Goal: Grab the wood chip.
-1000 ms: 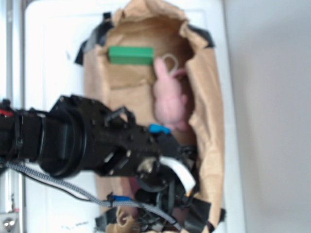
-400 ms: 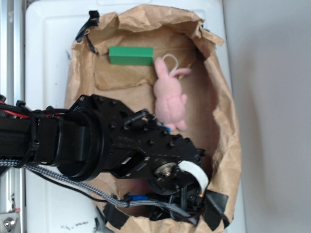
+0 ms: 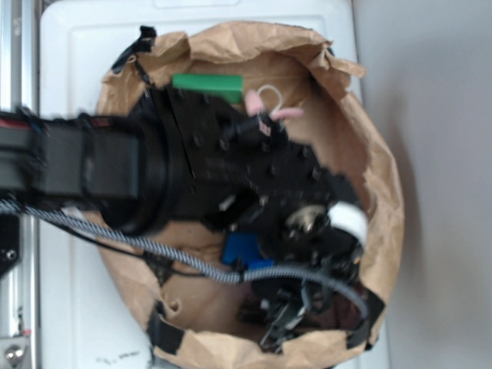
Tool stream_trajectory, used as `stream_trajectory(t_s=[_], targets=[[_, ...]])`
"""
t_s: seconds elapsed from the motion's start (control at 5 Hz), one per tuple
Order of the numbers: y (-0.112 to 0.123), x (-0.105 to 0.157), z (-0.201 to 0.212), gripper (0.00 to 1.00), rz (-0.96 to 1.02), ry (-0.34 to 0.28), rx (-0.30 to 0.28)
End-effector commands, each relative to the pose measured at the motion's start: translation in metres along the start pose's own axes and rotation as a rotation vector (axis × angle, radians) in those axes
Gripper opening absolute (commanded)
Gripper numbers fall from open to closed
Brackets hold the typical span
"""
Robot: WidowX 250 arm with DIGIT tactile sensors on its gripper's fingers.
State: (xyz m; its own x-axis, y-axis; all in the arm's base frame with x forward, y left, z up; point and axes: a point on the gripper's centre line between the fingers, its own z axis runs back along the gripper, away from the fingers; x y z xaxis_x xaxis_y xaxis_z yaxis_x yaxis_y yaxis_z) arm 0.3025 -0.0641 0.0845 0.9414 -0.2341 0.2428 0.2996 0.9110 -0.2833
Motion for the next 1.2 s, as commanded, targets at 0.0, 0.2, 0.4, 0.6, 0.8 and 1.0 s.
stream_trajectory(t_s=[0.0,0.2,0.4,0.6,0.8,1.0], targets=[[0.024,0.003,0.058,1.00,-0.036,-0.048,-0.021],[0.026,-0.009,0.041,1.00,-0.103,-0.070,0.003],[0.030,-0.024,0.017,1.00,-0.204,-0.071,0.024],[0.026,-0.035,-0.003,1.00,-0.248,-0.090,0.052],[0.005,-0.026,-0.009,1.00,-0.198,-0.065,0.056],[-0.012,-0.023,-0.008,1.00,-0.186,-0.078,0.034]])
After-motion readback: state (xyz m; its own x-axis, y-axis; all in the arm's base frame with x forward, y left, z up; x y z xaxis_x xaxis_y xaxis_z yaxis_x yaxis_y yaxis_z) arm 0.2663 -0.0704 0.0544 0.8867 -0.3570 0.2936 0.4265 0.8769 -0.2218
